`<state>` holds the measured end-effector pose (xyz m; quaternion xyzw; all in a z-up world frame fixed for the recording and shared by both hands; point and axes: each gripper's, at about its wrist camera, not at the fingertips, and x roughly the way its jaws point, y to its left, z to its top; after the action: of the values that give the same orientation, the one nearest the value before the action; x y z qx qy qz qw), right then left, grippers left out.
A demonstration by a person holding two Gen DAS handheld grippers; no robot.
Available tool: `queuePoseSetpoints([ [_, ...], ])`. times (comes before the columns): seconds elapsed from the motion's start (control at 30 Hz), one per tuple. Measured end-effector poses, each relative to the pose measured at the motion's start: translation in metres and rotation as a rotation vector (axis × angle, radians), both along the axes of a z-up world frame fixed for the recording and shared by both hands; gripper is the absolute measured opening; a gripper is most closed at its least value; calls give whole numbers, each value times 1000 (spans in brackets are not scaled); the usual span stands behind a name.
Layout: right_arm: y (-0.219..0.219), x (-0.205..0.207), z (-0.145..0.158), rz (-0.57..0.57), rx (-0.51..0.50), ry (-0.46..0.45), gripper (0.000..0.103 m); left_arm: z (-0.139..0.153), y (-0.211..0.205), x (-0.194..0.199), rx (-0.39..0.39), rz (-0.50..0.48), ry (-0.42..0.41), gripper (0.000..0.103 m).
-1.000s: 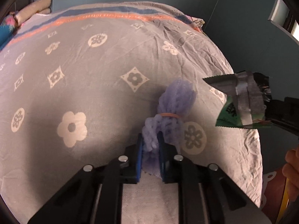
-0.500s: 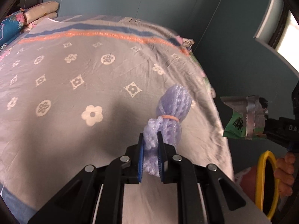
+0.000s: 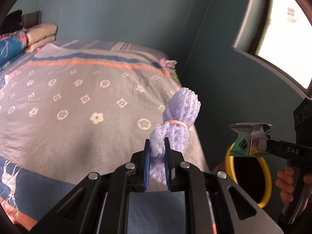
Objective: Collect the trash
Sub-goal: 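Carry the purple mesh sleeve and snack wrapper over the yellow-rimmed bin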
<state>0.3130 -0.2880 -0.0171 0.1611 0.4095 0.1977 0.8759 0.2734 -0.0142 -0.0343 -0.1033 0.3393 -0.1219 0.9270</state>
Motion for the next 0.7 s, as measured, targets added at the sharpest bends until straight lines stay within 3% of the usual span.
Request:
queuePoseSetpoints([
  [0.23, -35, -72, 29, -38, 8, -118, 4, 37, -33, -47, 30, -35, -74, 12],
  [0.53, -76, -133, 48, -143, -29, -232, 4, 74, -95, -94, 110, -149, -203, 12],
  [0.7, -96, -157, 53, -208, -67, -284, 4, 83, -127, -103, 118, -211, -232, 12],
])
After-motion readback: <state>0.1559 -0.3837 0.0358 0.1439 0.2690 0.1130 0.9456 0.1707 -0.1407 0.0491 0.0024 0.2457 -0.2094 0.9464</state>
